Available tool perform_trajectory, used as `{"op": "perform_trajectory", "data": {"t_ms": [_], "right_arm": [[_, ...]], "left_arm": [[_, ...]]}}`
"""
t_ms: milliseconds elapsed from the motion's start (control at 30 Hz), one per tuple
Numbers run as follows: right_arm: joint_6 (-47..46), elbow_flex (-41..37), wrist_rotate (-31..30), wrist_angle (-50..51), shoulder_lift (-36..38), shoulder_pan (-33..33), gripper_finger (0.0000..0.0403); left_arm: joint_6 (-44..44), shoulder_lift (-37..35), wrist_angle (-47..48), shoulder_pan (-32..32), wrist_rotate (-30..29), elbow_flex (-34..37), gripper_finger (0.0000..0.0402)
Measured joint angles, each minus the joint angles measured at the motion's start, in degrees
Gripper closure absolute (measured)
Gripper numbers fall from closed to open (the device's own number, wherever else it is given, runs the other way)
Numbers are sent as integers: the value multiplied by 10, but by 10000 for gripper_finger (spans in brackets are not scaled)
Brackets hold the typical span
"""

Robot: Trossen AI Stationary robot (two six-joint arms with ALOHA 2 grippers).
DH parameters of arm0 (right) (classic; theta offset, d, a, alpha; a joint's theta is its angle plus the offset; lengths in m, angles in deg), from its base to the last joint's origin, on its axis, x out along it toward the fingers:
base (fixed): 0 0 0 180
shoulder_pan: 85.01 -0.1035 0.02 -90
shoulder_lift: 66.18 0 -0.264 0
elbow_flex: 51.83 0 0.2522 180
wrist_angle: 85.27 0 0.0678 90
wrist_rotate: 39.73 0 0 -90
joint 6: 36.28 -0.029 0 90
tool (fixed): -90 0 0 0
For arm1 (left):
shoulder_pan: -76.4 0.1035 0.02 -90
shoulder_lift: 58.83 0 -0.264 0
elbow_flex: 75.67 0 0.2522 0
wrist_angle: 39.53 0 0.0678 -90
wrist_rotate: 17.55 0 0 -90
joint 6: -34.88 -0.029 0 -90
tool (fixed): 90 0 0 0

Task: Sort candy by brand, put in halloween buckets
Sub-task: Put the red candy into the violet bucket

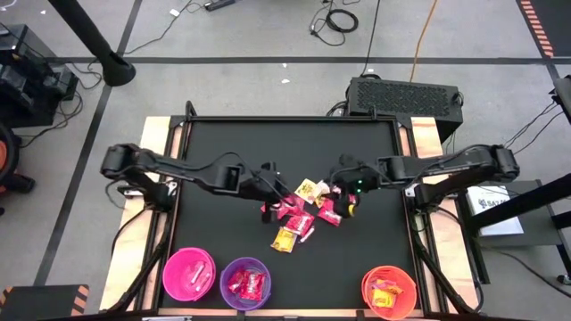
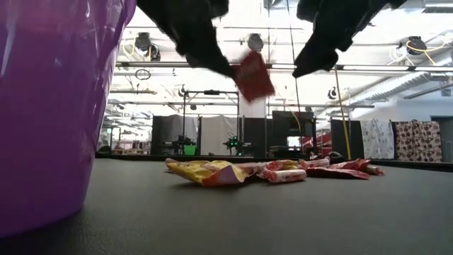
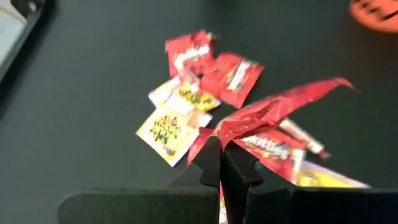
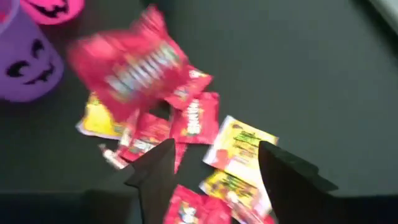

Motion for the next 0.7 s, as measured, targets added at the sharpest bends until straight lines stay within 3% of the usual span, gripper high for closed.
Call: {"op": "perform_trajectory", "data": {"t_ms": [100,367,500,700], "right_arm": [[0,0,-33,11,15,-13,168],[3,-10,-37,19,-2,-30,165],[2,-25,-37,13,-18,-30,165],[0,-38,-34,16,-30,-30,165]], "left_arm": [[0,-41,5,-10,1,9,401],[0,-129,-22,-17,-33,38,401],[-2,-177,-117,-7,-53,67,401],[-5,-245,-402,2,-89,165,401]]}}
